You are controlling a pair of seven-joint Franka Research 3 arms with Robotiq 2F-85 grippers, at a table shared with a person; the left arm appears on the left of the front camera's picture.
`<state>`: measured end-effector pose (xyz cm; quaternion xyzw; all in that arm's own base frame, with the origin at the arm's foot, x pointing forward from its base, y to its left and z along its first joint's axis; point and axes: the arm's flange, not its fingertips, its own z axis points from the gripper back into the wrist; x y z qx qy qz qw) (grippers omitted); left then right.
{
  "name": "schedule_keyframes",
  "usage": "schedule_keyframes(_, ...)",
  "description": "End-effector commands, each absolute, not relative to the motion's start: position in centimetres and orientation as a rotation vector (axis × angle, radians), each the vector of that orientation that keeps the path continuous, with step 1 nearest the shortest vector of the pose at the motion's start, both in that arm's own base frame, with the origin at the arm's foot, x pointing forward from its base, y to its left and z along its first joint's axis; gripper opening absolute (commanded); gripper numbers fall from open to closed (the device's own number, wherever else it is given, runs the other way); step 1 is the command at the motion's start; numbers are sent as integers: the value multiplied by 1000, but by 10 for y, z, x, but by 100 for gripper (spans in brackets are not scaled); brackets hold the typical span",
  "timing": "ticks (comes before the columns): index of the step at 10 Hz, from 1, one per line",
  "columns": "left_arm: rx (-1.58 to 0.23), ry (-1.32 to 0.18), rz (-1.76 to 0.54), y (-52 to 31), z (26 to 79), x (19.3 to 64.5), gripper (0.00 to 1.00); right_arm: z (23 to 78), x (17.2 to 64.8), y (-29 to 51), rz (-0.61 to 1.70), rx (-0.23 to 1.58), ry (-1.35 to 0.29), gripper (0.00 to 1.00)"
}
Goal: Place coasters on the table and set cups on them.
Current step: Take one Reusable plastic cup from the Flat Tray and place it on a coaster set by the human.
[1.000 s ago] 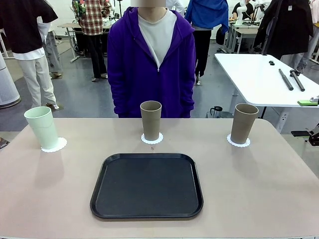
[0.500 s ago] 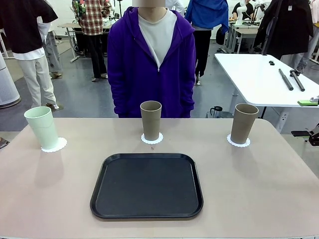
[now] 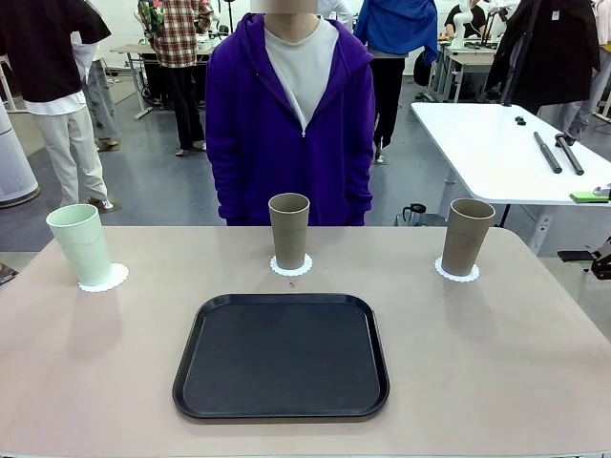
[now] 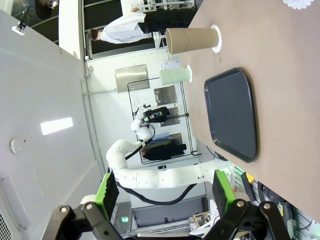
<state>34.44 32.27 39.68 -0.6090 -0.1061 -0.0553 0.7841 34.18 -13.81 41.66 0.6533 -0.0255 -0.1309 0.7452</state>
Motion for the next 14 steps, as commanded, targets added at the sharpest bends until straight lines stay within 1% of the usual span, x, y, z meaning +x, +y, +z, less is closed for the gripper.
schedule_keyframes(1, -1296, -237, -165, 330, 401, 334, 100, 418, 343, -139, -280, 1437, -55, 100)
schedule_keyframes(5, -1225, -311, -219, 328, 410, 334, 100, 418, 343, -139, -280, 1437, -55, 100)
schedule_keyframes(6, -1274, -271, -166, 331, 406, 336, 100, 418, 343, -139, -280, 1437, -55, 100)
schedule_keyframes(14, -1274, -271, -166, 331, 406, 336, 100, 418, 343, -139, -280, 1437, -55, 100)
